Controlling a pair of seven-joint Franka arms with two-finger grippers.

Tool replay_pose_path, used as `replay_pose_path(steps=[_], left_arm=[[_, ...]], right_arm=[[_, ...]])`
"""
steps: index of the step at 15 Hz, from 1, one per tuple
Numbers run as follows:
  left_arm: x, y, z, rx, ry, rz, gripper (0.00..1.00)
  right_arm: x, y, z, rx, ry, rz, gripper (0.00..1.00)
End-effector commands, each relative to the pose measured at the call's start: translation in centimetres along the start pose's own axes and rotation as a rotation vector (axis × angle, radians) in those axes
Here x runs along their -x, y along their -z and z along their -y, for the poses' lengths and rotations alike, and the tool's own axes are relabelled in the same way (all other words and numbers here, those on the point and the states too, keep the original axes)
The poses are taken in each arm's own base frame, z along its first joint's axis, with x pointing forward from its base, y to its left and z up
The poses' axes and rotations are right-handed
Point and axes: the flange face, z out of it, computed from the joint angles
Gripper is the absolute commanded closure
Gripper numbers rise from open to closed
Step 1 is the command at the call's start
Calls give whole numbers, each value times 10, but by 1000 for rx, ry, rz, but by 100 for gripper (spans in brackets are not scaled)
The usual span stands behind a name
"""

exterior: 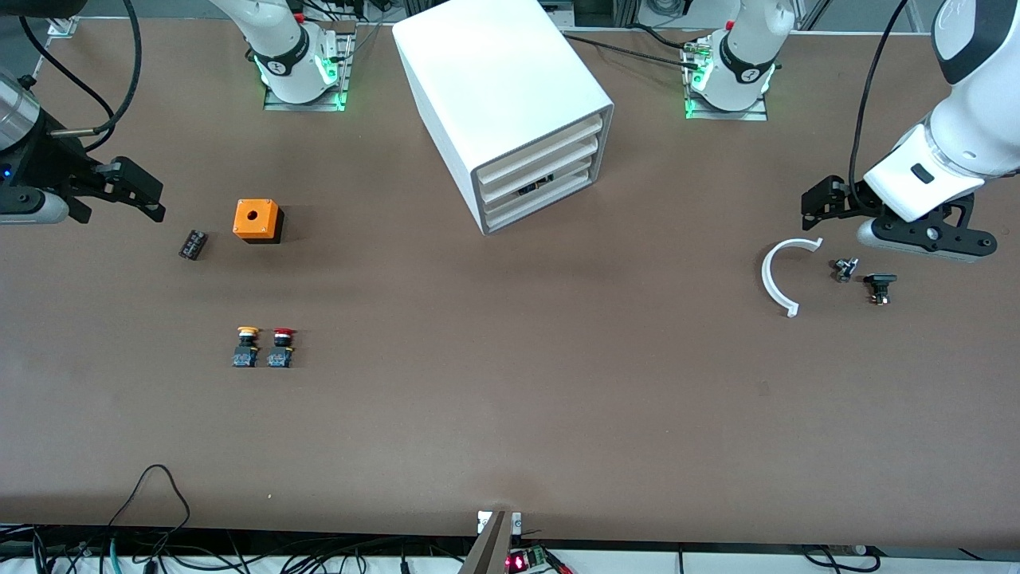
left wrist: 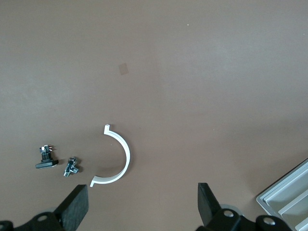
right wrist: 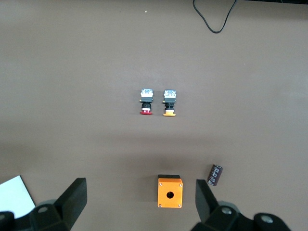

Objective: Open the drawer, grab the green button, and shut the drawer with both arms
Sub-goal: 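Move the left gripper toward the cabinet drawer while the right gripper advances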

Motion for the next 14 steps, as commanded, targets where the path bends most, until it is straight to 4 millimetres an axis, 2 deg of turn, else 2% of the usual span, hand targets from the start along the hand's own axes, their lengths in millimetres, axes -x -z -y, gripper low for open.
replay_pose_path(steps=[1,6,8,9,12,14], left_arm=[[1,8,-2,-15,2,-12,0],[1,7,-9,-15,-7,-11,0],[1,7,-10,-14,-9,-9,0],[2,7,-9,-14,-9,-8,0],[4,6,-9,-14,-9,9,0],[4,6,-9,-14,-7,14,0]], right_arm=[[0,4,-1,8,23,7,0],[0,7,4,4,19,19,0],[2,-7,24,-5,42,39,0],[-2,-10,25,-5,58,30,0],[-15,-41,28,-9,63,72,0],[-20,-54,32,-7,68,78,0]])
